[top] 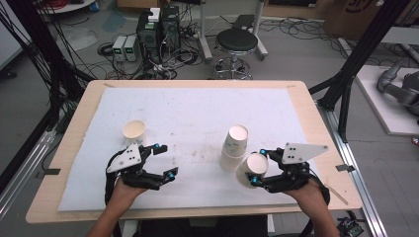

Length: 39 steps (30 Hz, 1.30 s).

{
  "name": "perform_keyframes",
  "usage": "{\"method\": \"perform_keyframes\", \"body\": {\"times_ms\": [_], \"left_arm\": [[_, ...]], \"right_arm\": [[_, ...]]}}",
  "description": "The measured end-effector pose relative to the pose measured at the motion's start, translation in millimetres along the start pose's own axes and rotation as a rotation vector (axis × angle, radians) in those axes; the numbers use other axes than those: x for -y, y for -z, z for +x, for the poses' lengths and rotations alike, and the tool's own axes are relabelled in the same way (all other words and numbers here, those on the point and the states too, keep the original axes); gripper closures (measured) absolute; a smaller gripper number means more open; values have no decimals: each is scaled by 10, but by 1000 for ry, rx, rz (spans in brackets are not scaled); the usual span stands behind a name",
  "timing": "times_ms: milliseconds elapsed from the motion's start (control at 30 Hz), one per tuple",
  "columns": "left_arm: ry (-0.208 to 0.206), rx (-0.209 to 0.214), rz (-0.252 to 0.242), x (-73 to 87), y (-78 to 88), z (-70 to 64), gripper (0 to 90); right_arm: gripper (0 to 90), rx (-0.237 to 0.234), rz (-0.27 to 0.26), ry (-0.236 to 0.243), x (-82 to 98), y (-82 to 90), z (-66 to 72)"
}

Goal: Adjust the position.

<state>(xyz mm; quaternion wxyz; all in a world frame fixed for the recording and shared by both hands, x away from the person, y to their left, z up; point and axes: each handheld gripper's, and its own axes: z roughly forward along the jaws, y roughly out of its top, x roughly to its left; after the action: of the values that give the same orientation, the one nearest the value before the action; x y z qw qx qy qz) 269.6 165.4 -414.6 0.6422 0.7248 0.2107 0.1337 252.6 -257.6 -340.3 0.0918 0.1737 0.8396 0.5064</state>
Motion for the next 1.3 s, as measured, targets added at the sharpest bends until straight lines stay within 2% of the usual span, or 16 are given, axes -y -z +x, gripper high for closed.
{"method": "perform_keyframes", "body": {"times_ms": [233,433,767,933,1033,1133,1300], "left_arm": [[-5,33,5,-14,-6,-17,166],[-10,100,15,-34,-52,-69,166],[-58,185,22,-46,-143,-166,164],[-68,219,31,-35,-225,-213,163],[-64,236,47,-35,-263,-229,164],[-60,282,71,-36,-363,-267,164],[-65,309,99,-19,-475,-284,160]], "right_arm": [[360,-53,-1,28,-60,-207,83],[359,-101,4,37,-94,-382,105],[359,-138,25,63,-186,-664,122],[359,-149,26,65,-212,-737,120],[359,-158,28,69,-223,-771,121],[359,-167,41,72,-237,-813,132],[359,-172,41,74,-266,-844,143]]}}
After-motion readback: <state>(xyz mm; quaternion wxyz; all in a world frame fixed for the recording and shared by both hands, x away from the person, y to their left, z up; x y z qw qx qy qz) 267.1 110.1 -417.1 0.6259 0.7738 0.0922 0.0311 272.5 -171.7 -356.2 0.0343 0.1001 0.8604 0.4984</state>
